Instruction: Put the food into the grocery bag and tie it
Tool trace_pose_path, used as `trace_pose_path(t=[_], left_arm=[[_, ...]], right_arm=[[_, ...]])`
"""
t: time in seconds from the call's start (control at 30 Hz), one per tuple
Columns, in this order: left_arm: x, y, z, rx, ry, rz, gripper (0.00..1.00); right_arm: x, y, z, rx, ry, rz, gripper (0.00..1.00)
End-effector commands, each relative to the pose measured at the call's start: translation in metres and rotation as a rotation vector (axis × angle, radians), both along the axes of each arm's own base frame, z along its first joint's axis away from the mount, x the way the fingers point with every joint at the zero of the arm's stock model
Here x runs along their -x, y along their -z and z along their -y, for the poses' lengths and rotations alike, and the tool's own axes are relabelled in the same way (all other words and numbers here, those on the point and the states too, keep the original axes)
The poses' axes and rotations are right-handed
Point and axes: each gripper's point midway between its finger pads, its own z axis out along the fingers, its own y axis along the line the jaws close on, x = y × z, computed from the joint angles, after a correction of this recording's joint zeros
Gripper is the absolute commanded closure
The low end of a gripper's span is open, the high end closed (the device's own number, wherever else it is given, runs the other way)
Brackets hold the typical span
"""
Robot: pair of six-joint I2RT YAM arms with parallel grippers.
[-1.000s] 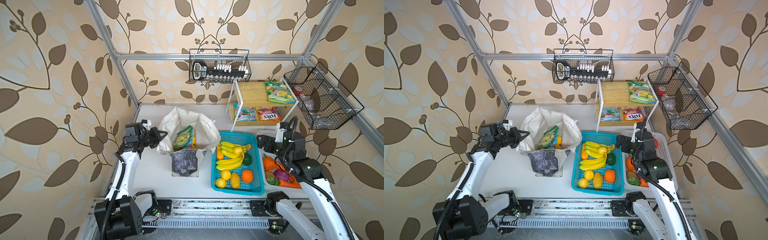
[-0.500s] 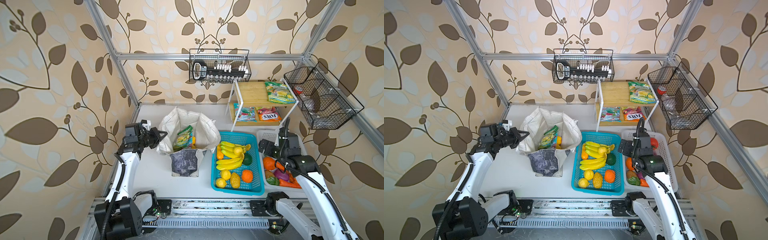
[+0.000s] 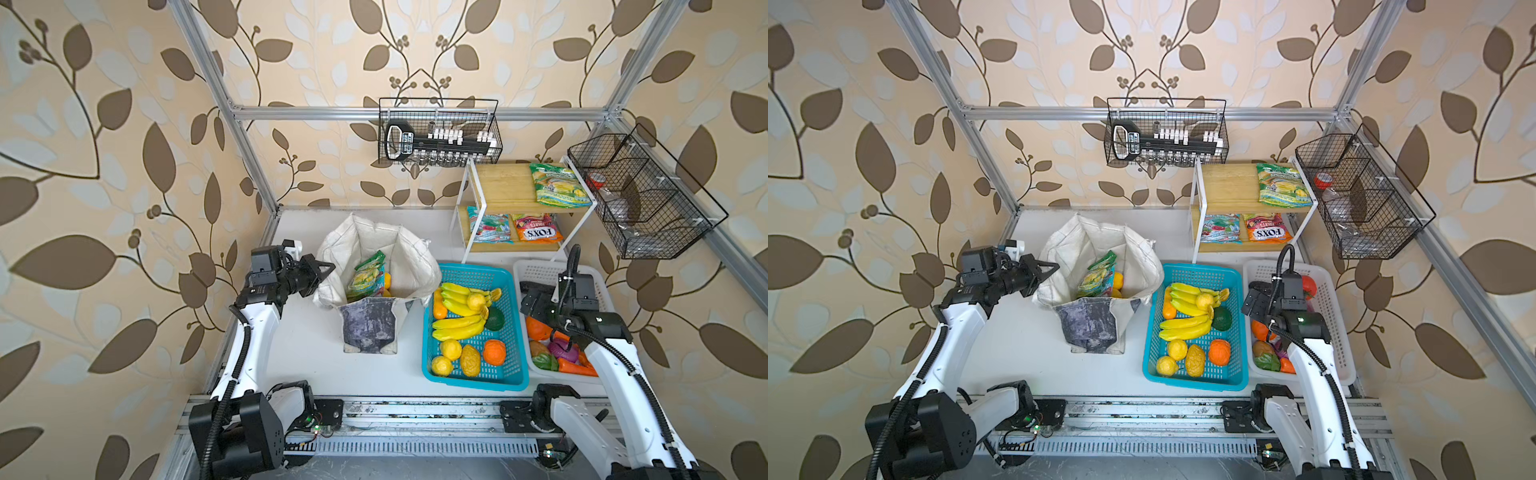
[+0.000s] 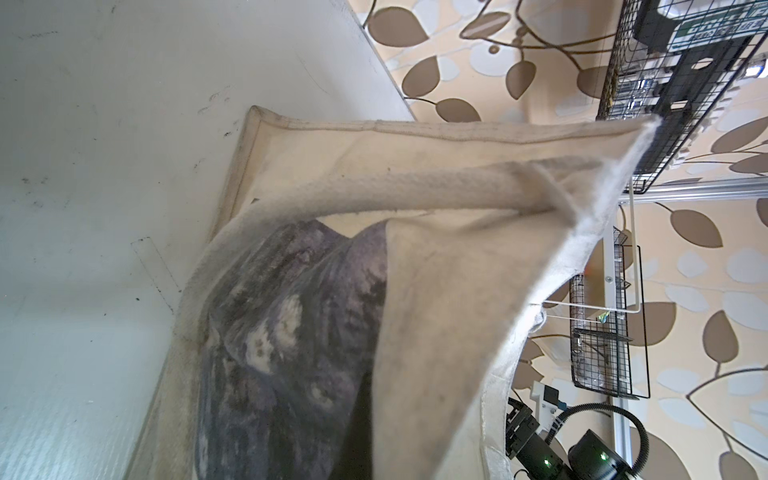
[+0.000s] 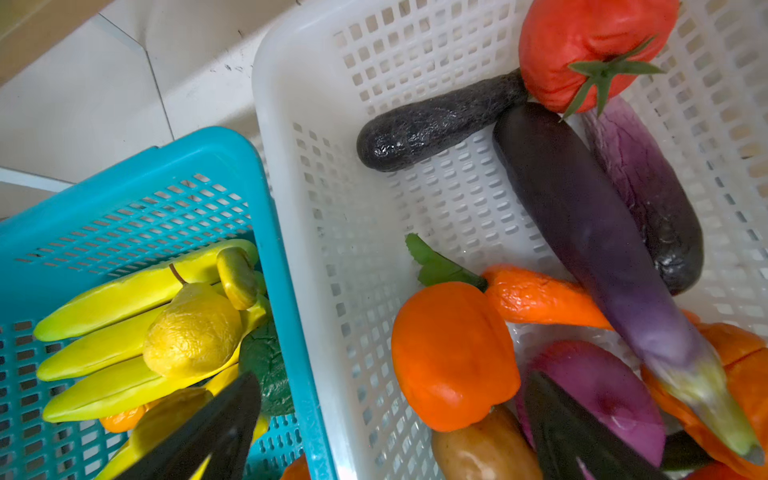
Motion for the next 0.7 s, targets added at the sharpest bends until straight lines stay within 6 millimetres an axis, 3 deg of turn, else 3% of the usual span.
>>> trace_pose_path(t=[0.0,0.17,0.27,0.43,0.67], left_arm=[[0.001,-0.010,0.004,0.019,0.023,0.046,1.00],[0.001,-0.012,0.004,0.026,0.020,0.053,1.00],[0.001,-0.012,0.006,0.040,0.026,0.052,1.00],[0.000,-0.014,0.008,0.070,0.032,0.058,1.00],[0.000,-0.013,0.008,0.065,0.028,0.053,1.00]], right_arm=[[-0.001,0.012,0.002,-0.027,0.020,-0.018,0.00],[-0.007,0.017,0.017,-0.065,0.069,-0.003,0.08],[-0.004,0.008,0.026,-0.050,0.109,0.043,0.11],[-0.001,0.019,0.021,-0.087,0.107,-0.008,0.18],[0.001,0.030,0.022,-0.088,0.122,-0.045,0.19]])
